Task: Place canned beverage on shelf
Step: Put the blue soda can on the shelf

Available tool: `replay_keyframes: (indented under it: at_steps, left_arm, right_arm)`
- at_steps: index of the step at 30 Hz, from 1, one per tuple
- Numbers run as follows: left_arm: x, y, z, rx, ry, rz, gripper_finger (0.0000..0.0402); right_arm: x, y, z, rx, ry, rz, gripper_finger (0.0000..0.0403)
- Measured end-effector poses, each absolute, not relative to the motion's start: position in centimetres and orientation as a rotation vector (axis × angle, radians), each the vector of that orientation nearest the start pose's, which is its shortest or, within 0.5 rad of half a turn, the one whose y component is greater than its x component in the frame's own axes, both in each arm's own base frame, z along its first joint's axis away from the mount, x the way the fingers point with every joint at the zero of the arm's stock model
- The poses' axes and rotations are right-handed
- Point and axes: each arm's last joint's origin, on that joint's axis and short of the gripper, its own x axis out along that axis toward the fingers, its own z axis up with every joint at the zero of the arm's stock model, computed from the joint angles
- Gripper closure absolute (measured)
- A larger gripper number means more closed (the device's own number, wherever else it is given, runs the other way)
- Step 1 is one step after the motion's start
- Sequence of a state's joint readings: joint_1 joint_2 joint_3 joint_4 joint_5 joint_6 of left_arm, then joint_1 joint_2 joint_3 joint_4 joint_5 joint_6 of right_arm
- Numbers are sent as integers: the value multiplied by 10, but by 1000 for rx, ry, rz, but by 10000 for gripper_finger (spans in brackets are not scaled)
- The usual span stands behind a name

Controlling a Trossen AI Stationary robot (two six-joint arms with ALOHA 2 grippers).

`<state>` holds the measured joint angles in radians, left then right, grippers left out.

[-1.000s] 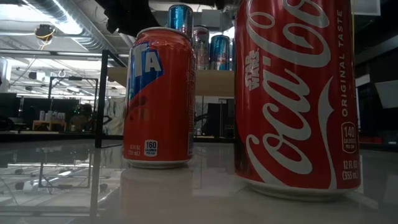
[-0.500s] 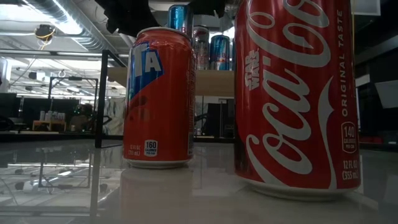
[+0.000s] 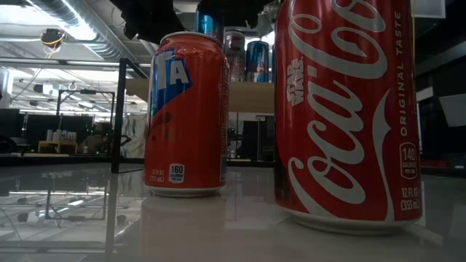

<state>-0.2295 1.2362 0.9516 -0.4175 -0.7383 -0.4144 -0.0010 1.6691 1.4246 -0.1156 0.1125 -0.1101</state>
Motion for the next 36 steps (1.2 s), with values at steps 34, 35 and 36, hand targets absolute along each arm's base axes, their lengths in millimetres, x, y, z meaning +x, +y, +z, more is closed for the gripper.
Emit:
replay_keyframes:
  at_steps: [34, 35, 36]
  left_arm:
    - [251, -39, 284, -64, 511, 604, 227]
    - [251, -39, 284, -64, 512, 604, 227]
    - [251, -39, 284, -64, 511, 604, 227]
  right_arm:
    - [380, -2, 333, -94, 411, -57, 177]
    - [376, -2, 337, -92, 414, -58, 178]
    - [371, -2, 342, -93, 415, -59, 180]
